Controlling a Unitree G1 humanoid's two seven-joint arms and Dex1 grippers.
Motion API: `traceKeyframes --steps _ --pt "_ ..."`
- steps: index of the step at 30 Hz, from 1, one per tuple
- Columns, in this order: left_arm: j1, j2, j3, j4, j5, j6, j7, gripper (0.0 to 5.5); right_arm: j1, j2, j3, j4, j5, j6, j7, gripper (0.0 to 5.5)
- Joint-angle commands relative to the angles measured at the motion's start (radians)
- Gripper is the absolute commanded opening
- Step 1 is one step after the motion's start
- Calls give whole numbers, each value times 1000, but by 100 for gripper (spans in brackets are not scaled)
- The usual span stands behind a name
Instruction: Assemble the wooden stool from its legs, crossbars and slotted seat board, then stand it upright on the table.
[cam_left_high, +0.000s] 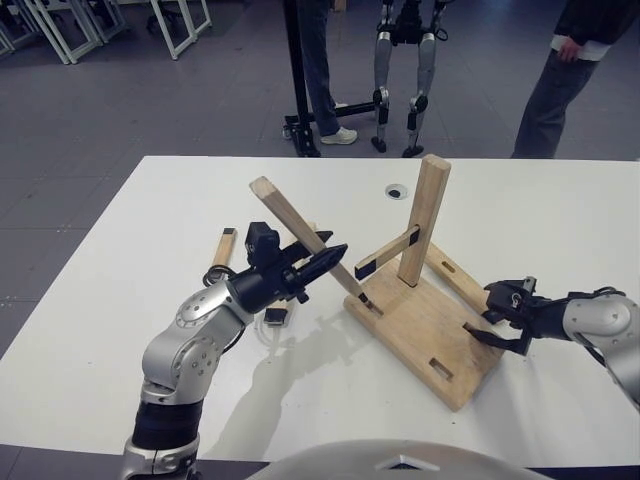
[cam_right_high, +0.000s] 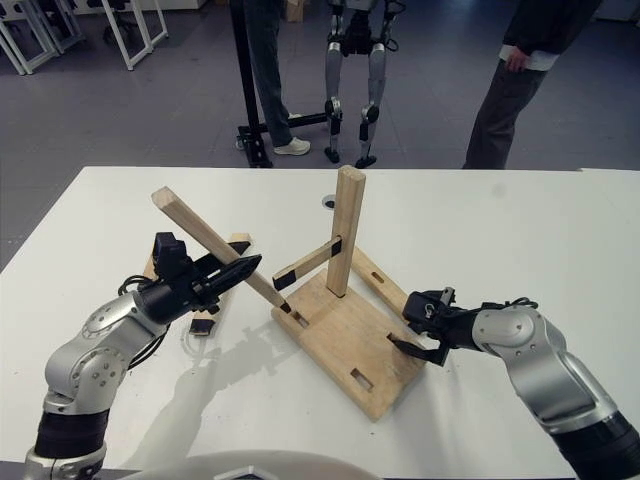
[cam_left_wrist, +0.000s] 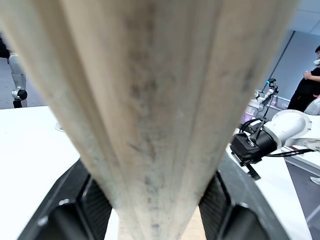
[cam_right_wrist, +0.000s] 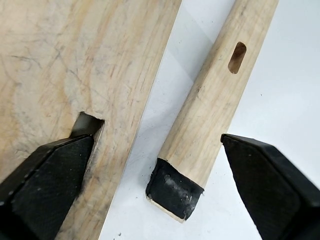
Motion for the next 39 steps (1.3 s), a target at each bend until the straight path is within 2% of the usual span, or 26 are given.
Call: traceKeyframes --steps 1,14,29,39 --pt "15 10 -9 -57 -4 31 35 203 25 8 0 -5 -4 17 0 472" --pt "39 -29 -100 -21 102 -20 72 203 10 12 10 -5 -3 21 1 472" --pt "72 -122 -145 51 171 -107 88 203 -23 15 29 9 -7 12 15 472" --pt "33 -56 -106 125 196 -149 18 203 -23 17 32 2 -7 14 18 472"
